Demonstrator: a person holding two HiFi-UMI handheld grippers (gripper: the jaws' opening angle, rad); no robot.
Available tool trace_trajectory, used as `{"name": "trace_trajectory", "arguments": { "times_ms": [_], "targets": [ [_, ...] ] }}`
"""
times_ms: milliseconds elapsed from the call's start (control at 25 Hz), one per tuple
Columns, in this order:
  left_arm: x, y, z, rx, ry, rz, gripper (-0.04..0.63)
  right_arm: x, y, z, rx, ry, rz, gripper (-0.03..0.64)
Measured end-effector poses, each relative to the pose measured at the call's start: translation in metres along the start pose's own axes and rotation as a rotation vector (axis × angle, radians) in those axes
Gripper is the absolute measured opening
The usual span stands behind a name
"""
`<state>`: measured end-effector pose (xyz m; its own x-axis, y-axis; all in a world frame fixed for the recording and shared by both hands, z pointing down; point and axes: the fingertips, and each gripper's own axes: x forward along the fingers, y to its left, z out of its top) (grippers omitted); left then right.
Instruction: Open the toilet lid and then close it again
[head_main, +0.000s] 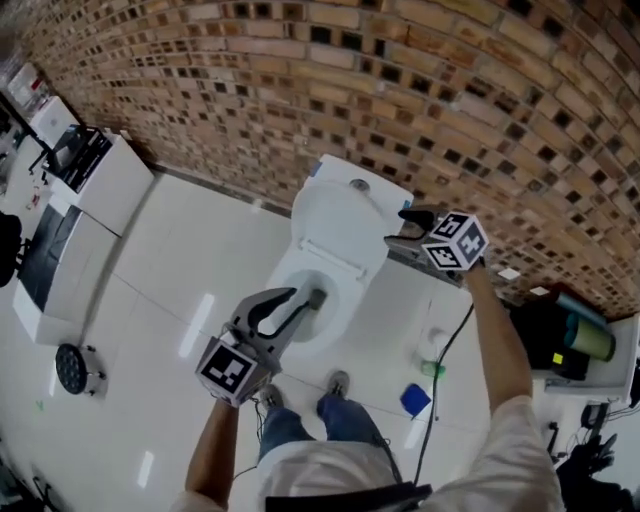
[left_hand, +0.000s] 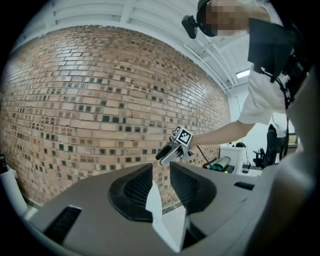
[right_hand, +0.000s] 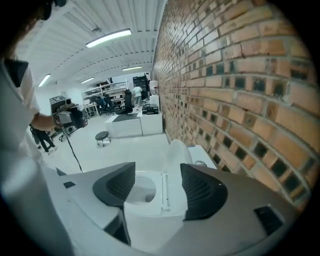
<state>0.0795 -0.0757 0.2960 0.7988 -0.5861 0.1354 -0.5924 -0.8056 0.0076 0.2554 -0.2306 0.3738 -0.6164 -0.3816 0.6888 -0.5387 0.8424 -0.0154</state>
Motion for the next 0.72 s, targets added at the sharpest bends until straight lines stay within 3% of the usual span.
{"name": "trace_trajectory", "arguments": {
  "times_ms": [280, 600, 640, 680, 720],
  "targets": [
    [0.017, 0.021, -0.024, 0.012, 0.046, 0.013, 0.107, 0.092, -0.07, -0.009, 0.073, 0.147, 0.063, 0.307],
    [0.0, 0.034, -0.049, -0.017, 0.083, 0.054, 0.107, 0.146, -0.09, -0.015, 0.171, 0.212, 0.108, 0.304],
    [-0.004, 0.036, -0.051, -0.023, 0.084, 0.062, 0.106, 0.146, -0.091, -0.016, 0.168, 0.221, 0.085, 0.257],
    [-0.009, 0.038, -0.052, -0.028, 0.083, 0.069, 0.107, 0.146, -0.092, -0.016, 0.154, 0.228, 0.057, 0.164],
    [-0.013, 0.039, -0.053, -0.03, 0.081, 0.074, 0.107, 0.145, -0.09, -0.015, 0.132, 0.235, 0.037, 0.161]
  ]
}}
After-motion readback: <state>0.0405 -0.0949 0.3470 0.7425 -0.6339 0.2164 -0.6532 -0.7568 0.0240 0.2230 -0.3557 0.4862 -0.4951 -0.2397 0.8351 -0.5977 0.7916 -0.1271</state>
